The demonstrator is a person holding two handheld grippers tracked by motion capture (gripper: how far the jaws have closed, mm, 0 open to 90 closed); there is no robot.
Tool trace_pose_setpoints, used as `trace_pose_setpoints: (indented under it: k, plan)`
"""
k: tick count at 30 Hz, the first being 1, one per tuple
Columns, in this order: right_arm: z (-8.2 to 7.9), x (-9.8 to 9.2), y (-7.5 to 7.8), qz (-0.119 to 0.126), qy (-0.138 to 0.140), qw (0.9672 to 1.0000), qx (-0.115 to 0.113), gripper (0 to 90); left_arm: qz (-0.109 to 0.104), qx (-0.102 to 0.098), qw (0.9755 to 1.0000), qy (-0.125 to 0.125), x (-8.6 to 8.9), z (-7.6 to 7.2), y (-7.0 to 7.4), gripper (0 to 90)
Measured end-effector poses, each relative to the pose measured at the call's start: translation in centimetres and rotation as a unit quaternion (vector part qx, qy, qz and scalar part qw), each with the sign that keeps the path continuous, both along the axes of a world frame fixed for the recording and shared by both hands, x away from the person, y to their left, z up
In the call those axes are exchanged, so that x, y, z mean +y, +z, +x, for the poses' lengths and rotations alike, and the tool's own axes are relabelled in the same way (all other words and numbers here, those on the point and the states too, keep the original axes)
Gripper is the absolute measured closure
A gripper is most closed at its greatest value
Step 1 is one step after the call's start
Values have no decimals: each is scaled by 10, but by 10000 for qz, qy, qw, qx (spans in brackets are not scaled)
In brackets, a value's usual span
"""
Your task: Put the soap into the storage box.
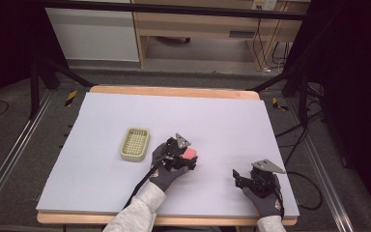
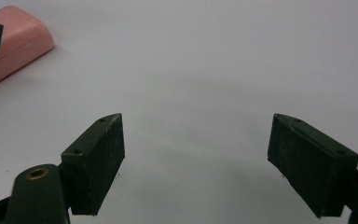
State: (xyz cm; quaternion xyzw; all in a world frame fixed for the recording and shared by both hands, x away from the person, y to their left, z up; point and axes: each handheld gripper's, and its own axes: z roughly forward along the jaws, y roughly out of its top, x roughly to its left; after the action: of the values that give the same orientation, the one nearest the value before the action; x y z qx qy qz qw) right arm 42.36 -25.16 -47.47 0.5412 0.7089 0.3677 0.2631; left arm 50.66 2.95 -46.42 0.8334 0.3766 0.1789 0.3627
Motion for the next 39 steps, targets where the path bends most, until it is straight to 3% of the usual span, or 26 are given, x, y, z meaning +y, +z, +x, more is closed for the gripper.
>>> trace_pose_setpoints:
  k: [18, 25, 34, 39]
  plan:
    - [0, 0, 0, -4, 14, 10000, 21, 195, 116, 233, 9996, 58, -7, 3, -12, 214]
    - [1, 0, -1, -10, 25, 10000, 20, 196, 178, 252, 9995, 65, -9, 2, -16, 252]
    - [1, 0, -1, -8, 26, 10000, 21, 198, 238, 280, 9992, 129, -8, 1, -13, 363]
    - [1, 0, -1, -3, 31, 10000, 23, 198, 230, 315, 9991, 134, -8, 1, -12, 370]
